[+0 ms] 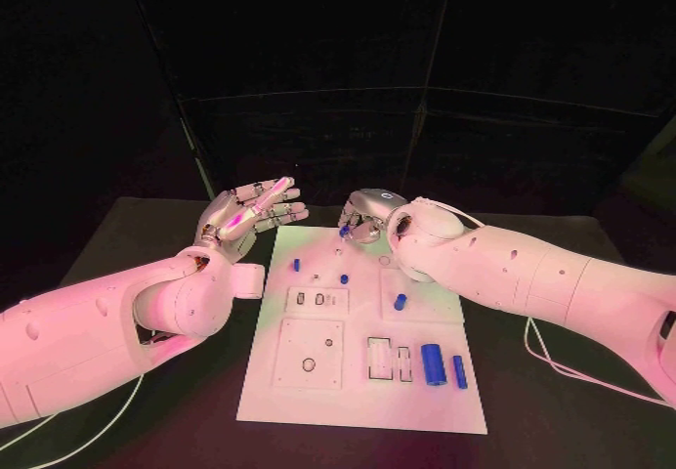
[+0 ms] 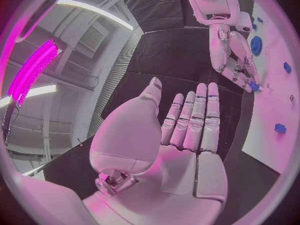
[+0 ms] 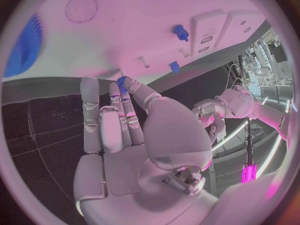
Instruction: Assemble the parts on the task board
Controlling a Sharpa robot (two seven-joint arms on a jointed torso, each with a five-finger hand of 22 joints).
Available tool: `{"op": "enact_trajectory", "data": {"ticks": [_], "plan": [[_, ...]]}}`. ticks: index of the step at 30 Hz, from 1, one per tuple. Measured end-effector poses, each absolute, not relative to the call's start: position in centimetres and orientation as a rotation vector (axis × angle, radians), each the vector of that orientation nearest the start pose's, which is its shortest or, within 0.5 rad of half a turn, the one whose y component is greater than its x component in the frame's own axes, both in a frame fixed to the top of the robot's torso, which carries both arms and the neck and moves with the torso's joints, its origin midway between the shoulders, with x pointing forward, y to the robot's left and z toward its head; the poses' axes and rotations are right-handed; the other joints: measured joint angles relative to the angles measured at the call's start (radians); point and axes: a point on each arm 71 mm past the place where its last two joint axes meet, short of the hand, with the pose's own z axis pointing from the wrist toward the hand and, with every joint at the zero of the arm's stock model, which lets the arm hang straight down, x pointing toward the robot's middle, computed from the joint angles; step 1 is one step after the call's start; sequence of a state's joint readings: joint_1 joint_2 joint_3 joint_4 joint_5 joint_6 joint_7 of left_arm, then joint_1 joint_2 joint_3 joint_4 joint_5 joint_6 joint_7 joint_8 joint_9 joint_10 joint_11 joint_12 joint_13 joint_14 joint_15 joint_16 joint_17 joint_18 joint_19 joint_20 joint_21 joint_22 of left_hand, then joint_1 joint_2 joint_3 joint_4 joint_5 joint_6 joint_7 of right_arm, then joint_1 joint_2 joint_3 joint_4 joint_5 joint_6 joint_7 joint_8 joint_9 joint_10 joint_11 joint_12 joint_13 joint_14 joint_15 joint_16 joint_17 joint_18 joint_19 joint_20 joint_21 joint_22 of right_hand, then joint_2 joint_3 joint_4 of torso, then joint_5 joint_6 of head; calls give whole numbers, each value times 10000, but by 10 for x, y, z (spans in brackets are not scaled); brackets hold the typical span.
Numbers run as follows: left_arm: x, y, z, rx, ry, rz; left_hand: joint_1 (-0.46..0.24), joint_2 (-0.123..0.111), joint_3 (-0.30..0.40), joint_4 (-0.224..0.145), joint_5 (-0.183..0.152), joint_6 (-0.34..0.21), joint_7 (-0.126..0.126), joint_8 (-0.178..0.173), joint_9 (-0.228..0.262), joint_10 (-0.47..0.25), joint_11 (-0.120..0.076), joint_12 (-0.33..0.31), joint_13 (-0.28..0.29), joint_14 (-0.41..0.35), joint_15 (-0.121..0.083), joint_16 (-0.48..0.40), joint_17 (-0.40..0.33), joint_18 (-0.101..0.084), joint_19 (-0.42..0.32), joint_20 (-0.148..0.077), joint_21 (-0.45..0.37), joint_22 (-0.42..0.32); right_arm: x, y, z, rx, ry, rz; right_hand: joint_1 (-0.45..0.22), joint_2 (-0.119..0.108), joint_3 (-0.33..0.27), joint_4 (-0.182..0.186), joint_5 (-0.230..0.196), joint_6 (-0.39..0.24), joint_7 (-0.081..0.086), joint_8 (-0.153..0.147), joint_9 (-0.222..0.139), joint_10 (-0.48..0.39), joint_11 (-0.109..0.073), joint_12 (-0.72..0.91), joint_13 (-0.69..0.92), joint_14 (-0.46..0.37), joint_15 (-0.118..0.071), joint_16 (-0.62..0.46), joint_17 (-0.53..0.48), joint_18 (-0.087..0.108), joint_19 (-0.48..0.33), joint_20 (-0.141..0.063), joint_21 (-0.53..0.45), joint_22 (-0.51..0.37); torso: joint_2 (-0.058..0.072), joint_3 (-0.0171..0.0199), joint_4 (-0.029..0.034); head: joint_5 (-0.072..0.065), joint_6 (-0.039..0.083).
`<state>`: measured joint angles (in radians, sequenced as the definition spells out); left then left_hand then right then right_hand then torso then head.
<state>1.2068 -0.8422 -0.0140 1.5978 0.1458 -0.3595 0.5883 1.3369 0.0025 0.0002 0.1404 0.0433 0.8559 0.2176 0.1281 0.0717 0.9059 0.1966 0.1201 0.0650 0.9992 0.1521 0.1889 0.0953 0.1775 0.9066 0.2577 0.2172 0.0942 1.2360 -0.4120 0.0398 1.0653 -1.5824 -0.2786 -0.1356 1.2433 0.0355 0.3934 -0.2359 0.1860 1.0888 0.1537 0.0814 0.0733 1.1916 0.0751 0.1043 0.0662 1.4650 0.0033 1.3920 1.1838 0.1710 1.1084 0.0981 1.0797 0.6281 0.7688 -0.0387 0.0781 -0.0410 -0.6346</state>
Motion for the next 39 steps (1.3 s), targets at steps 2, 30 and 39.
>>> {"op": "enact_trajectory", "data": {"ticks": [2, 30, 39], "plan": [[482, 196, -151, -11585, 11731, -17014, 0, 0, 0, 0, 0, 0, 0, 0, 0, 0, 0, 0, 0, 0, 0, 0, 0, 0, 0, 0, 0, 0, 568, -106, -163, -2127, 15680, 5403, 0, 0, 0, 0, -1, -1, 1, 0, -1, 0, 0, 0, 0, 0, 0, 0, 1, 1, 0, 0, 0, 0, 0, 0, 0, 0, -8], [484, 198, -151, -11602, 11713, -16939, 0, 0, -28, -28, 0, 36, 36, 0, 2, 0, 0, -39, 0, 0, 0, 0, -9, 1, -1, 0, 0, 2, 563, -106, -162, -2372, 15597, 5255, -94, -94, 24, 25, -3, -23, 15, -5, -19, -38, 37, -40, -1, 0, 0, -1, 8, 0, 0, 0, 0, -38, 13, 2, 12, 53, -19], [484, 199, -151, -11607, 11717, -16930, 0, 0, -28, -28, 0, 36, 36, 0, 3, 0, 0, -39, 0, -1, 0, 0, -9, 1, 28, -28, 0, -11, 563, -106, -162, -2394, 15600, 5251, -184, -184, 67, 67, -4, -32, 7, -17, -16, -73, 72, -98, -1, 0, 0, 41, 7, 1, -39, 39, 0, -67, 18, 2, 13, 22, -42]]}}
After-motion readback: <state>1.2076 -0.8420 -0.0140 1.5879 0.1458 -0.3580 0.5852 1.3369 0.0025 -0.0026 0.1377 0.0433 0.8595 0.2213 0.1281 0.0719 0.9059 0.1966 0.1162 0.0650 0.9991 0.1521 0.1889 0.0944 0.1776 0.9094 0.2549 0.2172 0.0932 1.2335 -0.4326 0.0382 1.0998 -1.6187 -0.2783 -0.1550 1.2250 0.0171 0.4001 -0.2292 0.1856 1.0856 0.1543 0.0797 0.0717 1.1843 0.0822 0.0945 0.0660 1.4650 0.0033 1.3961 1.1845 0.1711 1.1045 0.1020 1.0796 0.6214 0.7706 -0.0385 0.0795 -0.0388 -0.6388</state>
